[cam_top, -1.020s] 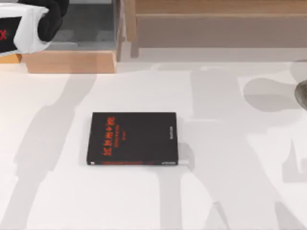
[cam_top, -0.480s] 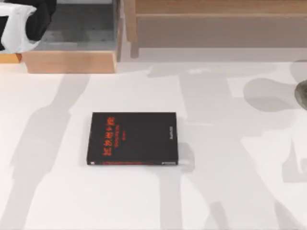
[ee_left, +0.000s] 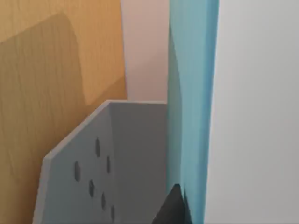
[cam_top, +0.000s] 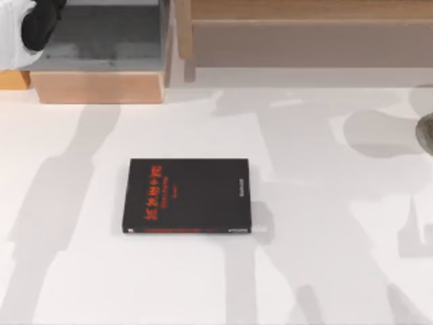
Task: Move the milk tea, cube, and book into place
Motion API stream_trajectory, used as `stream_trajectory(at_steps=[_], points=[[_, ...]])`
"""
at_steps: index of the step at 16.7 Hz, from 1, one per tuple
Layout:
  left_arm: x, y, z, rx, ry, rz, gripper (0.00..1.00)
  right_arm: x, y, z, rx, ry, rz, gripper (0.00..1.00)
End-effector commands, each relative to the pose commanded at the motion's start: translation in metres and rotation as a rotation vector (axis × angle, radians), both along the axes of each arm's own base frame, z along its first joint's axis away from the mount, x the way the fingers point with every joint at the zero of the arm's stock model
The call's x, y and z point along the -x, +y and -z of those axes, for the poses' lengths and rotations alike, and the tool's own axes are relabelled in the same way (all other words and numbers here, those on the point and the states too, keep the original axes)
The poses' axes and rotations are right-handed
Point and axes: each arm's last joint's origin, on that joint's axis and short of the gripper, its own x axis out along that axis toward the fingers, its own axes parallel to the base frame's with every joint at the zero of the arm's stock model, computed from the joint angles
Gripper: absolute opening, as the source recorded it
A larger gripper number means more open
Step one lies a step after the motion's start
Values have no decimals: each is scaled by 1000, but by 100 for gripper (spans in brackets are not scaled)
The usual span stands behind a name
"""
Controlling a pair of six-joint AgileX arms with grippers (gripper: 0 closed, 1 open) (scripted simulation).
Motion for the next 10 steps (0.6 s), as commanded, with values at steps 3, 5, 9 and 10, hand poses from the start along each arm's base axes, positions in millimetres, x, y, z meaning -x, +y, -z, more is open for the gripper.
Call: stream_trajectory(at_steps=[3, 5, 9, 10], points=[[-2, -22, 9, 55, 21, 151, 0, 0, 0, 0, 0, 0, 0, 100], [-2, -30, 14, 60, 39, 206, 0, 0, 0, 0, 0, 0, 0, 100], [-2, -29, 14, 58, 40, 206, 0, 0, 0, 0, 0, 0, 0, 100], [-2, -29, 14, 57, 40, 206, 0, 0, 0, 0, 0, 0, 0, 100]])
